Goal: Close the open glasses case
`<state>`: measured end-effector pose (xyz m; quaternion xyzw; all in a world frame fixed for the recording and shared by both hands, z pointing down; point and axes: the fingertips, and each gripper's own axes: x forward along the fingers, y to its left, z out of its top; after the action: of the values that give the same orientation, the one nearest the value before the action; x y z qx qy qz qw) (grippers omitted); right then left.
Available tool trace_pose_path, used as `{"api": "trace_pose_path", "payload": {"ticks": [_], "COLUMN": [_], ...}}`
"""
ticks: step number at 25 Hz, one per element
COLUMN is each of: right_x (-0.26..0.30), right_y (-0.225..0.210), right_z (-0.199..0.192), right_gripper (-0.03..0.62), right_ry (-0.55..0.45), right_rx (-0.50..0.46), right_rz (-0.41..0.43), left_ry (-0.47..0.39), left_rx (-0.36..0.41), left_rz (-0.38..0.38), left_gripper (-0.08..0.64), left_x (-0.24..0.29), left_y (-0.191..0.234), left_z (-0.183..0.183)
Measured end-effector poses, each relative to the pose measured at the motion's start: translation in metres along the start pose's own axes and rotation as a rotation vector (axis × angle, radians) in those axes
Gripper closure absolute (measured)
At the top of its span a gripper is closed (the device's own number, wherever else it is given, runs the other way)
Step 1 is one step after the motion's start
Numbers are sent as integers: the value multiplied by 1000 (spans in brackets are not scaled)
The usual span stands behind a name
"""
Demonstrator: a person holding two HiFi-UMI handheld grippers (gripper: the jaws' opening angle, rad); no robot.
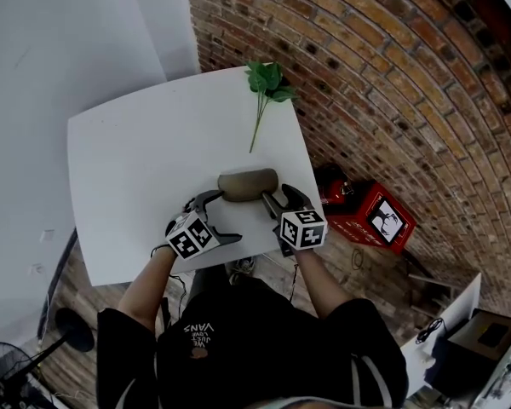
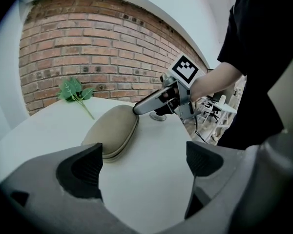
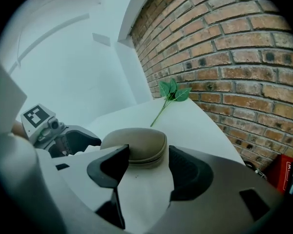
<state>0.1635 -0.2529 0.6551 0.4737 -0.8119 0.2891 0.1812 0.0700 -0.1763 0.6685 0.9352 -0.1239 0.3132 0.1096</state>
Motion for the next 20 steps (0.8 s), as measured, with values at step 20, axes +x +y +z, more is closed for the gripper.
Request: {"api": "trace_pose_path", "payload": {"ticks": [20], "right_x": [2], "right_y": [-6], "right_z": [-4], "right_gripper": [307], "right_ry": [7], "right_rx": [5], "right_rz": [-38], "left_ry": [19], "left_rx": [-5], "left_rz": [30], "left_gripper": [32], "left_x": [8], "left_y": [-7], "left_z": [2]}}
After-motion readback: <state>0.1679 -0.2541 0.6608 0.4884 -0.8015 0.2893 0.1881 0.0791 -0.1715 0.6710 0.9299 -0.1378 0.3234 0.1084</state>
